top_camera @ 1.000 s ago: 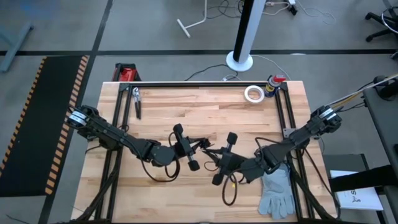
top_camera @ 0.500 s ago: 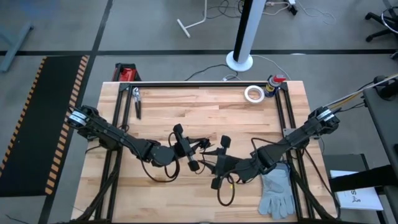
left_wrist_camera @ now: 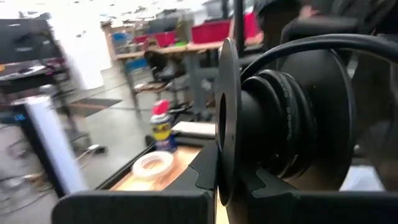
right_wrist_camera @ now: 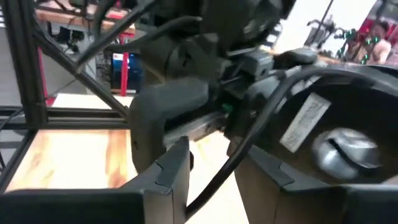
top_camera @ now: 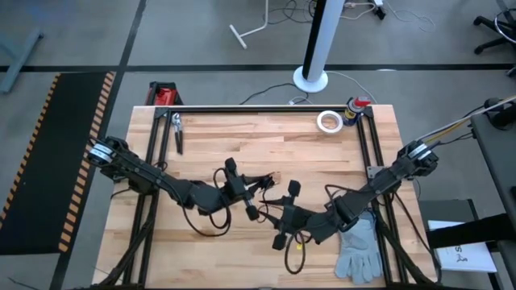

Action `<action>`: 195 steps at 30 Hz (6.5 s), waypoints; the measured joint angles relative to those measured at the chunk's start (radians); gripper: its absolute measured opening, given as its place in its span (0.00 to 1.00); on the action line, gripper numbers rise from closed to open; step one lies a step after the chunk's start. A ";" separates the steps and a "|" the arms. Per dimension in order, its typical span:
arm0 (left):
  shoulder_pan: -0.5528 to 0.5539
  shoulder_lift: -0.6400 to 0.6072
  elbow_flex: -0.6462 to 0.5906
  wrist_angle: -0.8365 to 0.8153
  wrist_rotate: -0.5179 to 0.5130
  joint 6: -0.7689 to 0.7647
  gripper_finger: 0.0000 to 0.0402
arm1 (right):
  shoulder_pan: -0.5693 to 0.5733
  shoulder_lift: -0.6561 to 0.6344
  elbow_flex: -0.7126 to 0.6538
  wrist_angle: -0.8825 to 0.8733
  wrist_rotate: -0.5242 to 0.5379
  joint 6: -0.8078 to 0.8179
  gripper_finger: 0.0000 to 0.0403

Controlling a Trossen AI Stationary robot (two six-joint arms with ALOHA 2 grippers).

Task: Coil cords
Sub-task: Coil the black wire into the spool

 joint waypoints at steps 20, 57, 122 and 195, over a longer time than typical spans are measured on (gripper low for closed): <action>-0.002 0.000 0.000 0.226 0.161 0.091 0.00 | 0.006 0.019 -0.043 0.063 -0.027 -0.122 0.14; -0.036 -0.010 0.003 -0.026 0.045 0.075 0.00 | -0.054 -0.165 -0.351 0.050 0.125 0.015 0.00; -0.026 -0.009 0.021 -0.150 -0.138 0.240 0.00 | -0.150 0.088 -0.559 0.863 -0.443 0.364 0.20; -0.033 -0.019 0.021 -0.458 -0.145 -0.068 0.00 | -0.095 -0.161 -0.446 0.581 -0.233 0.009 0.00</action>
